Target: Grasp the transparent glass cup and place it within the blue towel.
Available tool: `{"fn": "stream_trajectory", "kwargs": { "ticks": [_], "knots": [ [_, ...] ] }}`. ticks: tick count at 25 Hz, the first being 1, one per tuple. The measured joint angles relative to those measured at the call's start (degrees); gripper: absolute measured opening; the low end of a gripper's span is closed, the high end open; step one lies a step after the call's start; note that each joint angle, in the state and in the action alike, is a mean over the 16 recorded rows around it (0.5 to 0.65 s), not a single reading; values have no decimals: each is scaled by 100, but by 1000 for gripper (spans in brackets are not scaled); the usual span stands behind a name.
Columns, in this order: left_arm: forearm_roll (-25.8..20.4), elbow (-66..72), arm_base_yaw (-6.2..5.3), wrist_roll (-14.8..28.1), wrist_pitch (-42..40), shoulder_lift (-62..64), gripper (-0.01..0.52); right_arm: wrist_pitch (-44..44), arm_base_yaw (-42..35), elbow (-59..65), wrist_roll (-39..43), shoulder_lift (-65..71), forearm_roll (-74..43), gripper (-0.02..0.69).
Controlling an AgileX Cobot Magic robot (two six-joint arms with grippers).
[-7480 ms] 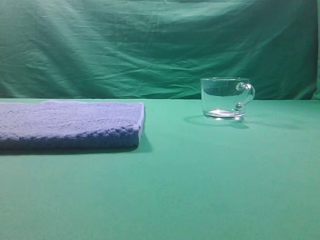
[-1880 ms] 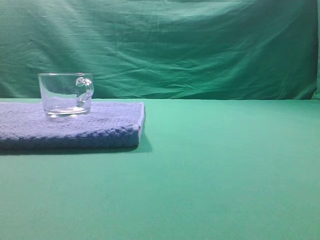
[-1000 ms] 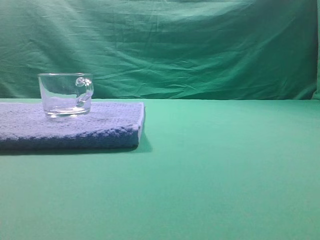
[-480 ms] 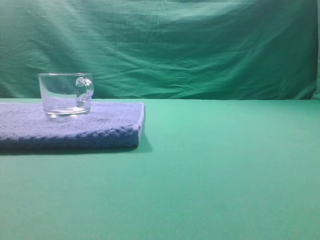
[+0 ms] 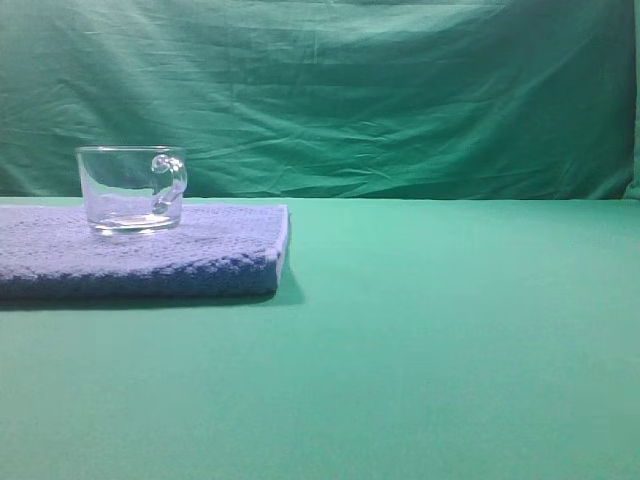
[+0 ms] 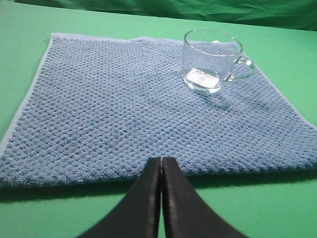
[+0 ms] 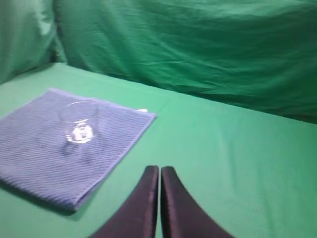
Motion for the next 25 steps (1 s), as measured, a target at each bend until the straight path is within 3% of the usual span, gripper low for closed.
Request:
{"fn": "stream_trajectory", "kwargs": {
  "ticks": [11, 25],
  "knots": [
    [0, 0, 0, 0, 0, 0, 0, -849, -694, 1761, -61, -775, -82, 0],
    [0, 0, 0, 0, 0, 0, 0, -613, -937, 2005, -19, -785, -233, 0]
  ]
}}
